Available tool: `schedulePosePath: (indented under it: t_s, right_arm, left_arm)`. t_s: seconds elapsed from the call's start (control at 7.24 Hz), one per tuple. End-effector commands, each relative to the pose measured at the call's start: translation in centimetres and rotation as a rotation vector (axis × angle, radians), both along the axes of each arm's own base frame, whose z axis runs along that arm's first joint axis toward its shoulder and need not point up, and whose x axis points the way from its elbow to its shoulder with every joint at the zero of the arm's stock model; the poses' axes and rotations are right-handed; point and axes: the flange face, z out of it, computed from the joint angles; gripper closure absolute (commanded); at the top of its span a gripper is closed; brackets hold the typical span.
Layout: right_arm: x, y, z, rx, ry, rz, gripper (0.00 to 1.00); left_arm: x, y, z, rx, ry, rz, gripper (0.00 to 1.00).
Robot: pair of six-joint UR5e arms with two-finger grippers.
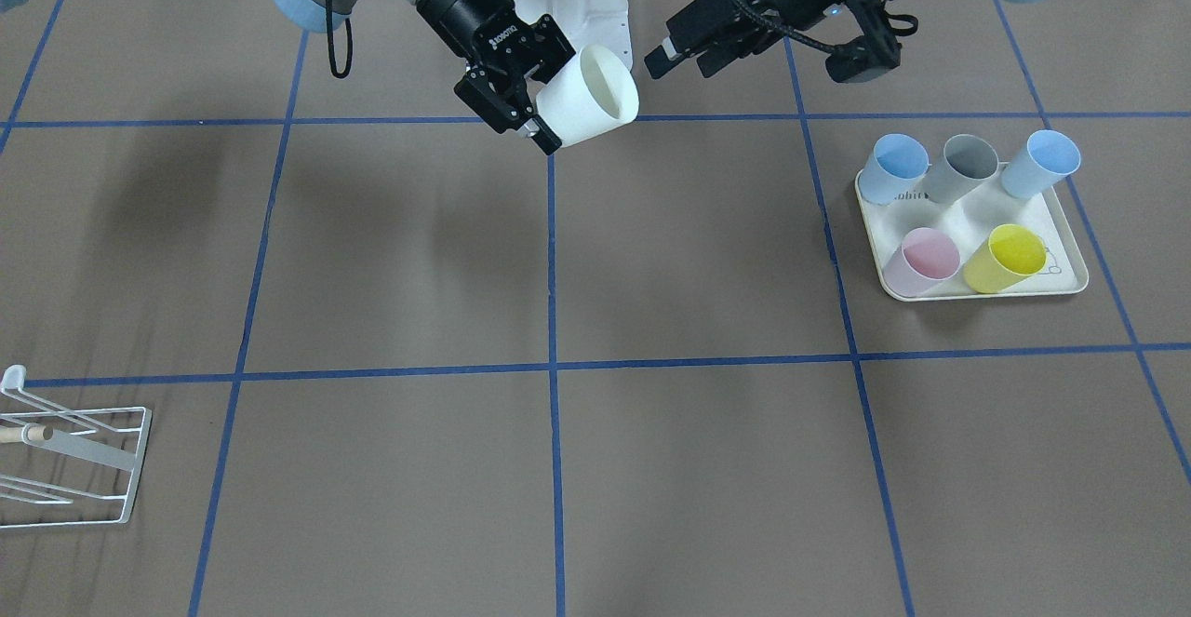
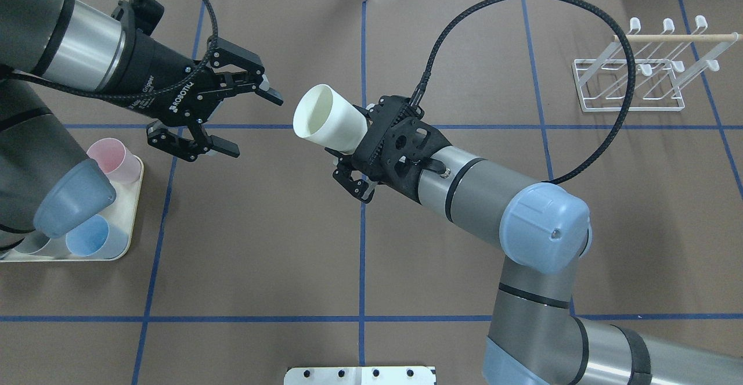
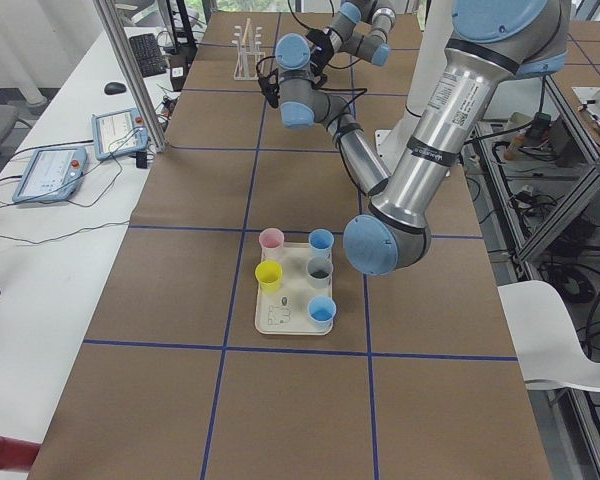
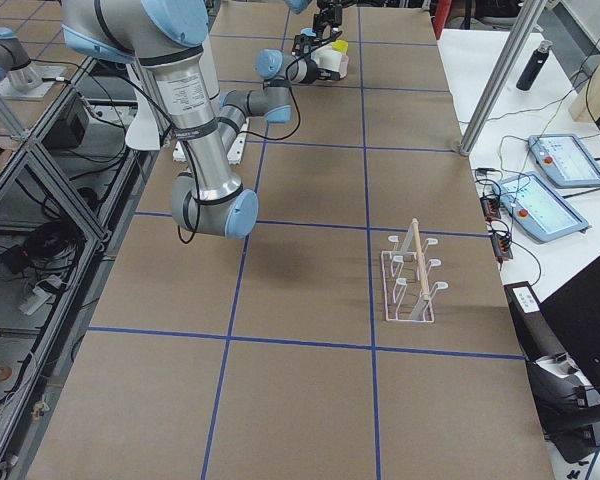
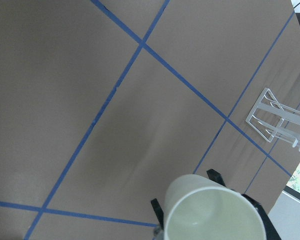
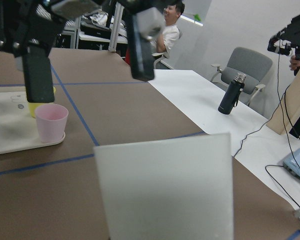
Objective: Transfer IKEA cup to right arm and place on rack
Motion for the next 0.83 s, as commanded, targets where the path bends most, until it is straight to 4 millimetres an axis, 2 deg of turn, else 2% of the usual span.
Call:
schedulePosePath:
  t_s: [0.0,0.14,0.28,0.41,0.55,0.69]
  right_arm:
    - [4.4,-2.3,0.0,-0.163,0.241,0.076,0.88]
    - [6.5,-4.2,1.0,-0.227,0.347,0.125,0.96]
    - [7.8,-5.9,1.9,-0.274,0.406,0.148,1.00]
    - [10.0,-8.0,2.9,-0.325,0.453,0.160,1.00]
    - [12.3,-10.1,4.0,-0.379,0.508,0.178,1.00]
    - [14.6,-11.8,4.9,-0.359,0.620,0.181,1.00]
  left_arm:
    - [-2.0,-1.4,7.5,0.133,-0.142,0.001,0.00]
    - [-3.0,-3.0,9.1,0.198,-0.237,0.011,0.00]
    - [-4.6,-4.7,10.8,0.278,-0.335,0.029,0.00]
    - [-6.9,-5.7,14.4,0.384,-0.444,0.064,0.00]
    - [-10.6,-6.2,19.2,0.494,-0.534,0.099,0.00]
    - [-14.2,-6.1,23.2,0.580,-0.584,0.138,0.00]
